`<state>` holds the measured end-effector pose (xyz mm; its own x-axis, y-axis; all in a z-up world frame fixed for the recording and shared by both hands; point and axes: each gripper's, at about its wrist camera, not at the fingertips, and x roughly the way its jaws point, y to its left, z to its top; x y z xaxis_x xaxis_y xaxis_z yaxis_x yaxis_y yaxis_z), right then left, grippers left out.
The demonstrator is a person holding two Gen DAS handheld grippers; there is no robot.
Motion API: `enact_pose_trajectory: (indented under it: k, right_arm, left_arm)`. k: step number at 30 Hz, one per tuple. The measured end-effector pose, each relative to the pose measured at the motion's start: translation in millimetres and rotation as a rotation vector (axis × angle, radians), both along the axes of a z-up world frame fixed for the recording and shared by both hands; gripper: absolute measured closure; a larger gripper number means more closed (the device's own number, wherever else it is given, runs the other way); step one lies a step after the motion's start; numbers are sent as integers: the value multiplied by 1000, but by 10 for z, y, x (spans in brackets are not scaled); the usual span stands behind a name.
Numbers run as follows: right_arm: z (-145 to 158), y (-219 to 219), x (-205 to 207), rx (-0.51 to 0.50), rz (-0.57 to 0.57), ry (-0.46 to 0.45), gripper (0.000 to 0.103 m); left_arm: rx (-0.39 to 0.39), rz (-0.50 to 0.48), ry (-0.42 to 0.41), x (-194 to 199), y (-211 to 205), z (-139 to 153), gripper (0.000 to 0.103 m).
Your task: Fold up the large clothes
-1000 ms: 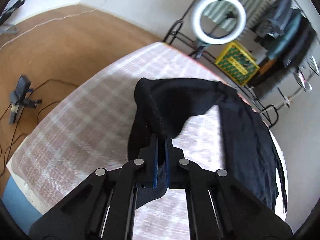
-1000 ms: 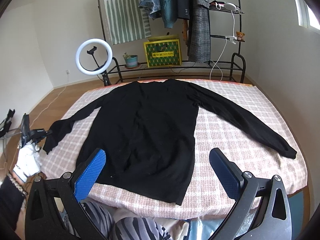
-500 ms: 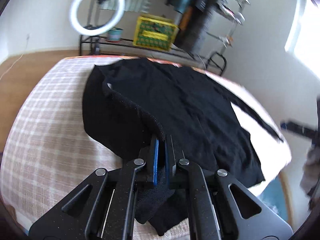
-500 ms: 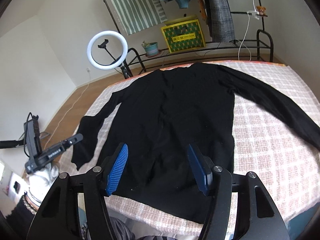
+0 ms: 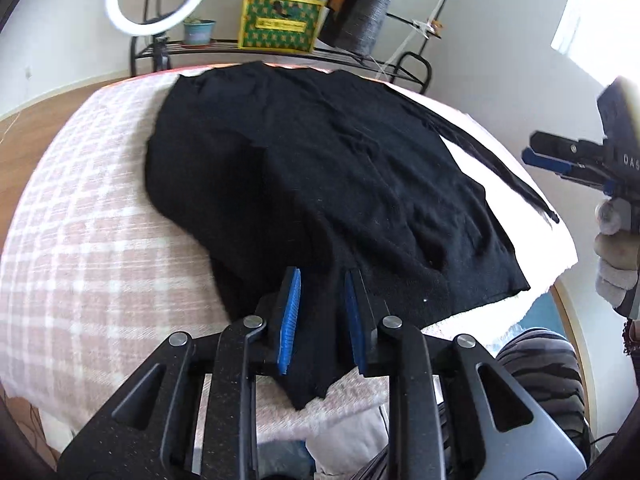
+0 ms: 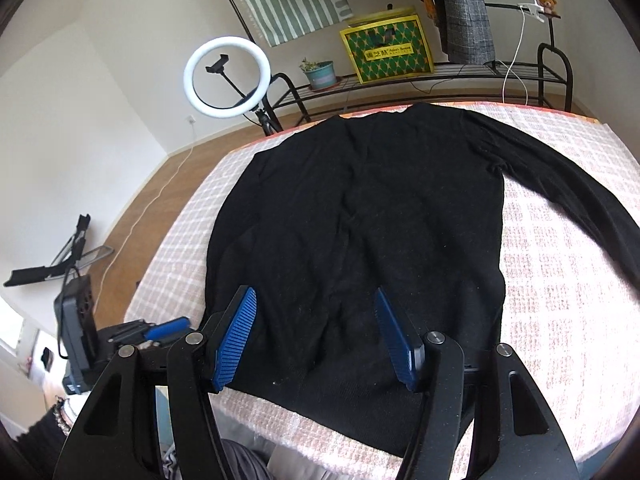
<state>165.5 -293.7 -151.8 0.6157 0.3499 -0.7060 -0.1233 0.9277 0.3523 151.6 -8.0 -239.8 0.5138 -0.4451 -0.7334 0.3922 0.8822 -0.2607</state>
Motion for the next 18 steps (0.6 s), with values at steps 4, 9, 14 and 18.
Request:
enact_pose_trajectory:
  k: [4, 9, 14, 18]
  right_arm:
    - [87, -42, -67, 10, 5, -22, 42]
    - [319, -94, -209, 9, 22, -93, 42]
    - [545, -128, -328, -4, 35, -152, 42]
    - [497, -54, -240, -27, 47, -134, 42]
  left_arm:
    - [-14, 89, 20, -22, 225, 26, 81]
    - [-19, 98, 51, 44, 208, 3, 72]
    - [-26, 110, 75, 122, 102, -198, 60]
    - [-158, 51, 141, 75, -17, -330, 60]
